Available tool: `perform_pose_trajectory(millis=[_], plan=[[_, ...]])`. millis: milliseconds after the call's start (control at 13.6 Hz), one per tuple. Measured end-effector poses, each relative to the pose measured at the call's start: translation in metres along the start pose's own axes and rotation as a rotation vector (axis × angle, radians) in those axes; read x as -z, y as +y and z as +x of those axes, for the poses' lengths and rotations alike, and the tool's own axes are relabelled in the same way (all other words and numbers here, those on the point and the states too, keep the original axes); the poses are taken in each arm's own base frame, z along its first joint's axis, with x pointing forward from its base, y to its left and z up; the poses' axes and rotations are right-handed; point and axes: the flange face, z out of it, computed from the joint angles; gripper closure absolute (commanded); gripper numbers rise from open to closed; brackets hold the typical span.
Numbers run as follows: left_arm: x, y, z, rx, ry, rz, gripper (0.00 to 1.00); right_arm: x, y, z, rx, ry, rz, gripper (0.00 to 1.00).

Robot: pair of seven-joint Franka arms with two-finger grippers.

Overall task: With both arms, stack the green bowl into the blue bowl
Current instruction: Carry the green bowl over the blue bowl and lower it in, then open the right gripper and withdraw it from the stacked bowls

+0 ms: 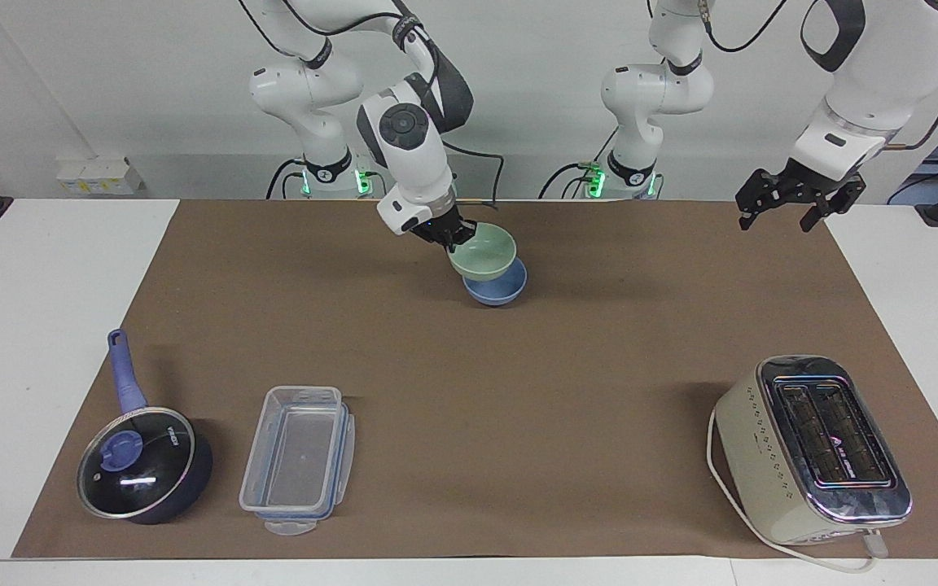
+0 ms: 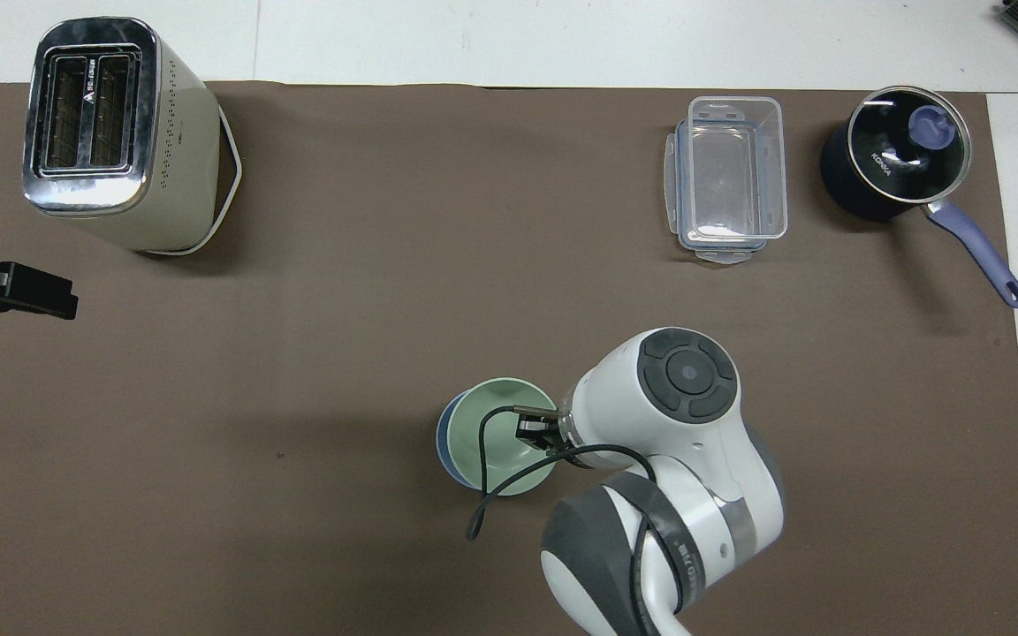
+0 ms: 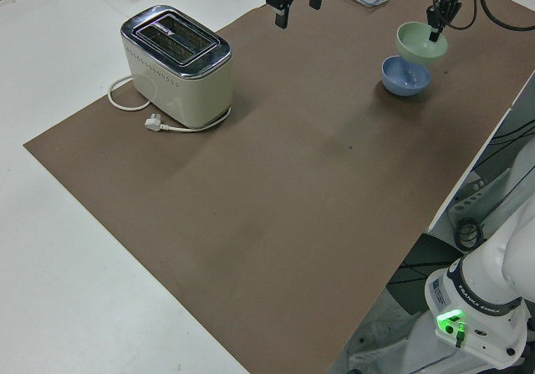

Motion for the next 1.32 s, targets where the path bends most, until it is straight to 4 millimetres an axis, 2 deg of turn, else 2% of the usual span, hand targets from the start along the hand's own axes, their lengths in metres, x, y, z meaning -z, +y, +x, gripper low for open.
perform_pose_trajectory(millis=[147,808,881,955,1102,1322], plan=[[0.000,0.000,0.000,0.000,0.000,0.000,0.00,-0.014,-0.009,-0.001,-0.017,0.000,0.004,1.00],[0.000,0.000,0.000,0.000,0.000,0.000,0.00,-0.044,-0.007,-0.004,-0.036,-0.007,0.017,1.00],[0.000,0.000,0.000,0.000,0.000,0.000,0.00,-0.045,-0.008,-0.003,-0.041,-0.007,0.025,0.91],[0.000,0.000,0.000,0.000,0.000,0.000,0.00,-0.045,-0.008,-0.002,-0.043,-0.006,0.029,0.78],[0.003,0.002,-0.001,-0.004,0.007,0.001,0.00,-0.045,-0.008,-0.002,-0.043,-0.004,0.031,0.46],[0.014,0.006,-0.006,-0.009,0.027,0.002,0.00,-0.040,-0.010,-0.001,-0.043,0.002,0.038,0.40]])
